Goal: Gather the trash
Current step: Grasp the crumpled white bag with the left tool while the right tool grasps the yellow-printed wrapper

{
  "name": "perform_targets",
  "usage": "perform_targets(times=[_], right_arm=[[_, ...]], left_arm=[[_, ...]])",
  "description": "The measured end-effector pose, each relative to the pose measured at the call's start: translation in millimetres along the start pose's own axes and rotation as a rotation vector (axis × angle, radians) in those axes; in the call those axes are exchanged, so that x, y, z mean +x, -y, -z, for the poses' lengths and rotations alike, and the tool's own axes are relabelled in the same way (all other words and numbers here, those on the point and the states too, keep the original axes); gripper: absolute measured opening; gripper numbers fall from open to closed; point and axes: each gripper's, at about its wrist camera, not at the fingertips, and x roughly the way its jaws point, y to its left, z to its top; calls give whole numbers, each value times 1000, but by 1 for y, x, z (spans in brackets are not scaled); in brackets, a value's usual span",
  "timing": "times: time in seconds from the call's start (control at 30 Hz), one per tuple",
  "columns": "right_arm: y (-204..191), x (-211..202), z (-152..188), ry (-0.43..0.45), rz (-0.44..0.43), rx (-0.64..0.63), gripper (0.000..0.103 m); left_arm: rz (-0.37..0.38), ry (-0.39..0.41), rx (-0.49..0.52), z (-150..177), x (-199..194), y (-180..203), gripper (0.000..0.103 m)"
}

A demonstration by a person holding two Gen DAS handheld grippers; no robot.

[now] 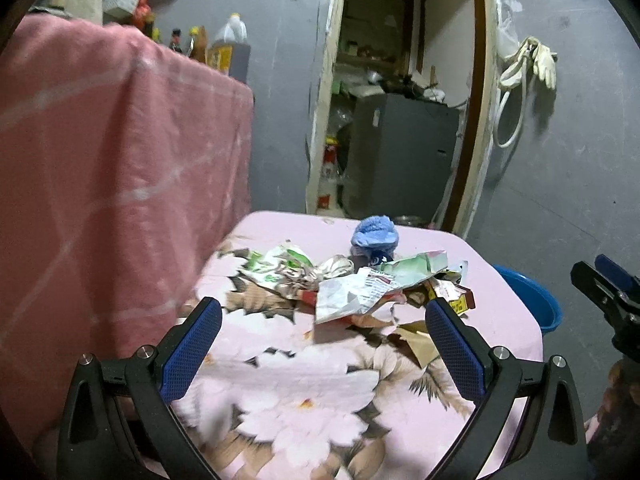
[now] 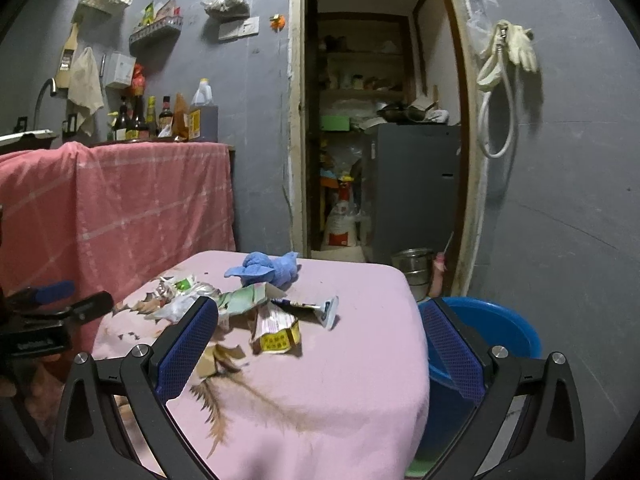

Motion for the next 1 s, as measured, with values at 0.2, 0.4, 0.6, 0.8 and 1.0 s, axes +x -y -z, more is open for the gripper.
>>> perform_targets(times=[0.2,0.4,0.6,0.8,1.0], right_arm=[[4,45,-2,-83,-64,-6,89],[2,81,0,-184,-120,-4,74],[-3,115,7,-310,-177,7,65],[-11,143,16,-431,-216,3,60],[-18,158,20,-495,-224,-19,60]], left_arm=[[64,-84,-3,-11,34,-2,74],[111,-166,-9,-13,56,-4,60],[148,-236,-47,-12,68,-12,46],[178,-256,-71,-13,72,-15,35],[207,-282,-71,-13,83,-14,17]])
